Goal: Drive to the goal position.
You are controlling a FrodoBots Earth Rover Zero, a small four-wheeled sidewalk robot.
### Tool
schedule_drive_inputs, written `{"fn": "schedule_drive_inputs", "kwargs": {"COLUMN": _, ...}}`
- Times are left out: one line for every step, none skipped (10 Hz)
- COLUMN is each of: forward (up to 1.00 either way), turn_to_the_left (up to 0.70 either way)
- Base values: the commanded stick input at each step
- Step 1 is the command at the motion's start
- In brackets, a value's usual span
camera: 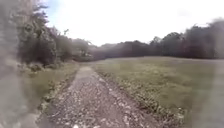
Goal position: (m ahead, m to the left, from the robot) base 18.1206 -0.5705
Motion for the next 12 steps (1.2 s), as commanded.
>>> {"fn": "schedule_drive_inputs", "kwargs": {"forward": 1.00, "turn_to_the_left": 0.00}}
{"fn": "schedule_drive_inputs", "kwargs": {"forward": 1.00, "turn_to_the_left": 0.00}}
{"fn": "schedule_drive_inputs", "kwargs": {"forward": 1.00, "turn_to_the_left": 0.00}}
{"fn": "schedule_drive_inputs", "kwargs": {"forward": 1.00, "turn_to_the_left": 0.00}}
{"fn": "schedule_drive_inputs", "kwargs": {"forward": 1.00, "turn_to_the_left": 0.00}}
{"fn": "schedule_drive_inputs", "kwargs": {"forward": 1.00, "turn_to_the_left": 0.00}}
{"fn": "schedule_drive_inputs", "kwargs": {"forward": 1.00, "turn_to_the_left": 0.00}}
{"fn": "schedule_drive_inputs", "kwargs": {"forward": 1.00, "turn_to_the_left": 0.00}}
{"fn": "schedule_drive_inputs", "kwargs": {"forward": 1.00, "turn_to_the_left": 0.00}}
{"fn": "schedule_drive_inputs", "kwargs": {"forward": 1.00, "turn_to_the_left": 0.00}}
{"fn": "schedule_drive_inputs", "kwargs": {"forward": 1.00, "turn_to_the_left": 0.00}}
{"fn": "schedule_drive_inputs", "kwargs": {"forward": 1.00, "turn_to_the_left": 0.00}}
